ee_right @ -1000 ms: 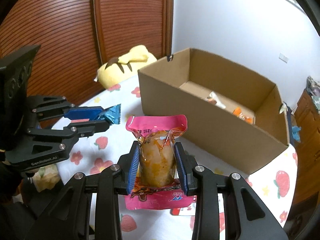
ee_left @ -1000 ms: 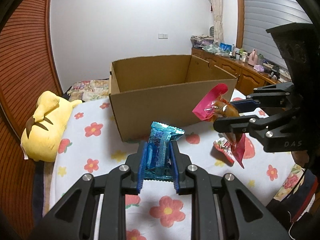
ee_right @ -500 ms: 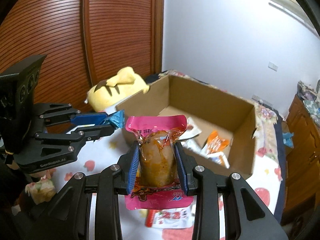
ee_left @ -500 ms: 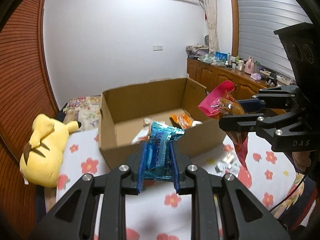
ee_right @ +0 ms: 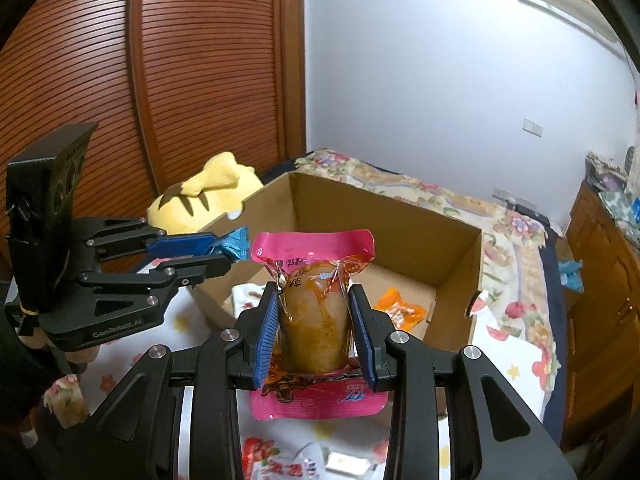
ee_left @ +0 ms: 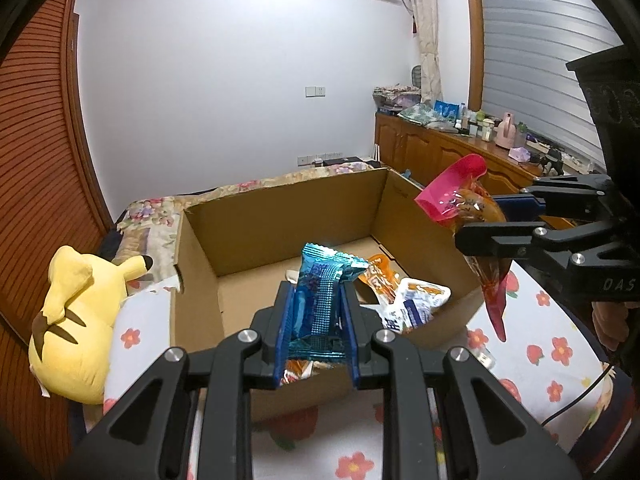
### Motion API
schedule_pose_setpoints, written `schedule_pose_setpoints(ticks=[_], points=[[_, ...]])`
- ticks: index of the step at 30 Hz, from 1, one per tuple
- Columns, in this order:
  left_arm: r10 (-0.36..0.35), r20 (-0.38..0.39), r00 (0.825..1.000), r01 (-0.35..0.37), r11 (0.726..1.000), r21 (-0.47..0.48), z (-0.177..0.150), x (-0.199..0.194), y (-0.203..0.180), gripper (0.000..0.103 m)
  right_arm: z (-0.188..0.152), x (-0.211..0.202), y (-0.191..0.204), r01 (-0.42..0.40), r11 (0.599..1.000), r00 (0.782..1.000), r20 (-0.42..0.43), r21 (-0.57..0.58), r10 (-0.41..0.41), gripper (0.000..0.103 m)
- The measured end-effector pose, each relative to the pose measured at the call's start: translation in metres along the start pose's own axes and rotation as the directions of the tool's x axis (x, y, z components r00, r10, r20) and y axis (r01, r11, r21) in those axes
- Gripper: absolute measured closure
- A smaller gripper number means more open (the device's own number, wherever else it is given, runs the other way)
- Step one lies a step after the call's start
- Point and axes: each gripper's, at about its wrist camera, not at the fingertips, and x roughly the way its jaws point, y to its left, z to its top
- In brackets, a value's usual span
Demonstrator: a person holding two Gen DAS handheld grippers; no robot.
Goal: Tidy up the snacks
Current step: 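Open both tools over the box to drop blue candy and egg packet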
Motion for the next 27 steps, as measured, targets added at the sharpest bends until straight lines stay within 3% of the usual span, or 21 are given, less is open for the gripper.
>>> schedule_pose_setpoints(ticks=[13,27], points=[[0.004,-0.046,0.999,-0.005,1.000,-0.014,0.006,0.040,0.004,0.080,0.005,0.026,-0.041,0.027,0.998,1.000,-0.009,0.053,-0.027,0.069],[0.013,-0.036,0.999,-0.014,0.999,-0.036,0.008,0.038,0.014,0.069,0.009,0.066,-0.061,0.116,0.990,0.991,-0.072,0.073,-0.111,0.069]])
